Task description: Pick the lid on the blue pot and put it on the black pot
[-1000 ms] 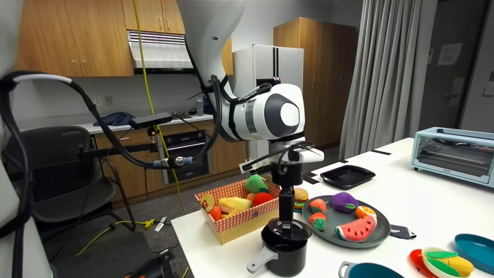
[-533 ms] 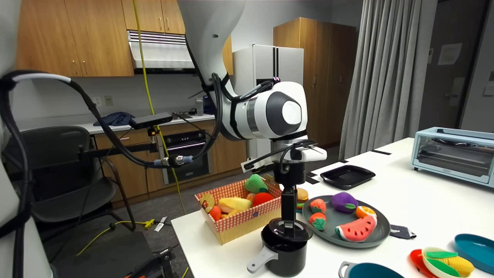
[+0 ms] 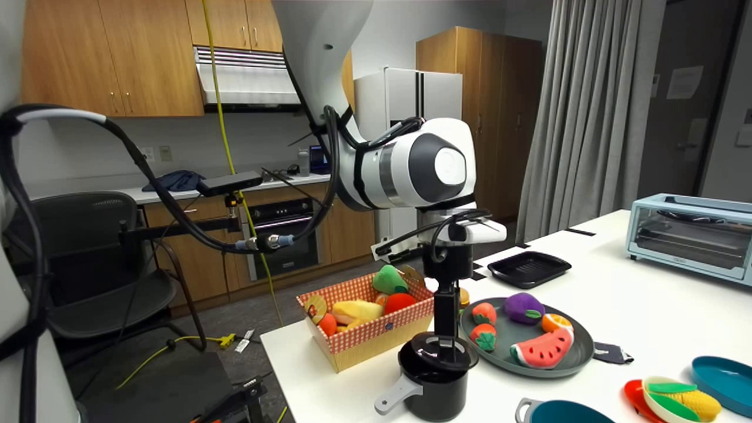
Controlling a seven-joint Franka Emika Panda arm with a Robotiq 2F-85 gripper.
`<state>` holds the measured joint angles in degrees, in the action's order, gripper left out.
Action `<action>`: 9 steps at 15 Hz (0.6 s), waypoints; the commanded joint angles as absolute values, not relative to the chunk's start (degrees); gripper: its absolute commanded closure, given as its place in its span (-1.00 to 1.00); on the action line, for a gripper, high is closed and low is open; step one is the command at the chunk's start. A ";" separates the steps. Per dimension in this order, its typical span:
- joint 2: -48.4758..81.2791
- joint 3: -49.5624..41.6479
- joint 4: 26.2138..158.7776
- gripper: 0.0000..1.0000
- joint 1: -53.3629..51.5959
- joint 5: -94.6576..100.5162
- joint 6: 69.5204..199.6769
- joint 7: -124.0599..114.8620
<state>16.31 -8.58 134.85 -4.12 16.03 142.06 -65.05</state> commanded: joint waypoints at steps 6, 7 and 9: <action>9.57 -8.42 137.78 -1.00 -3.00 14.91 138.45 -63.59; 8.86 -8.29 137.92 -1.00 -2.80 14.83 137.83 -63.42; 6.53 -7.43 138.17 -1.00 -1.98 12.70 135.51 -60.67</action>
